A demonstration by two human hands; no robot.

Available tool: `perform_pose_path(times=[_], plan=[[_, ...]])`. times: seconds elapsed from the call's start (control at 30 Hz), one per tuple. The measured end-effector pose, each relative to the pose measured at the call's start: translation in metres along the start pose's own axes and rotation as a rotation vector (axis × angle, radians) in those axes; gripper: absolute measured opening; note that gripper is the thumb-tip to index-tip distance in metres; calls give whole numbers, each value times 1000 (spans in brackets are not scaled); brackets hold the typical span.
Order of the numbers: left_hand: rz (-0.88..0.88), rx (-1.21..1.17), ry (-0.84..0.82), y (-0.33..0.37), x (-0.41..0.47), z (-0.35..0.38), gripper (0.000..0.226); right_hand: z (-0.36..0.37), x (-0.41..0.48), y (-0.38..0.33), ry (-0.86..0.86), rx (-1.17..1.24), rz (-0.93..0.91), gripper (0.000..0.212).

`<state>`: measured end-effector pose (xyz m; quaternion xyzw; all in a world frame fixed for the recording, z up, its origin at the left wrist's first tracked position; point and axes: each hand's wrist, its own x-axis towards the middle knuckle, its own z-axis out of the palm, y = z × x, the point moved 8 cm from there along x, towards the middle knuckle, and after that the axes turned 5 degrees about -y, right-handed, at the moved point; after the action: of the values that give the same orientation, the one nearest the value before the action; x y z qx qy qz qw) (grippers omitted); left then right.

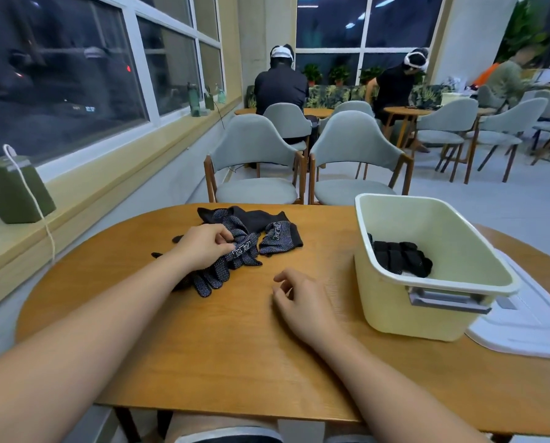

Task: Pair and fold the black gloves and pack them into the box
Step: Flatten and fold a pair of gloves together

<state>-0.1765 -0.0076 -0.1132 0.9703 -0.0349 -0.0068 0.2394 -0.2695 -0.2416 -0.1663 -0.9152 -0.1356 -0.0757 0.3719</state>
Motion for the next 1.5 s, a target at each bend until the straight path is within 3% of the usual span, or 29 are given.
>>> perform_pose_path(times=[0.2,0.47,0.7,0.83,0.97,1.1,1.27,1.5], plan=[[-29,63,-140,2,1,23,51,6,1,3,-9,-26,-1,16],[144,144,41,28,-6,17,15,5,0,3,-1,-32,-7,15],[51,70,-199,30,-14,24,26,4,-1,2,-2,-38,-19,13],[72,68,-121,31,-15,19,14,4,-2,2,-17,-45,-22,13],[112,95,-176,37,-22,25,42,5,-1,2,-17,-50,-22,11],[144,70,-230,45,-27,32,50,4,-1,2,-10,-53,-26,11],[167,75,-237,51,-33,32,48,5,-2,1,-13,-57,-33,11],[193,120,-203,67,-39,5,25,3,-3,0,-19,-54,-35,10]])
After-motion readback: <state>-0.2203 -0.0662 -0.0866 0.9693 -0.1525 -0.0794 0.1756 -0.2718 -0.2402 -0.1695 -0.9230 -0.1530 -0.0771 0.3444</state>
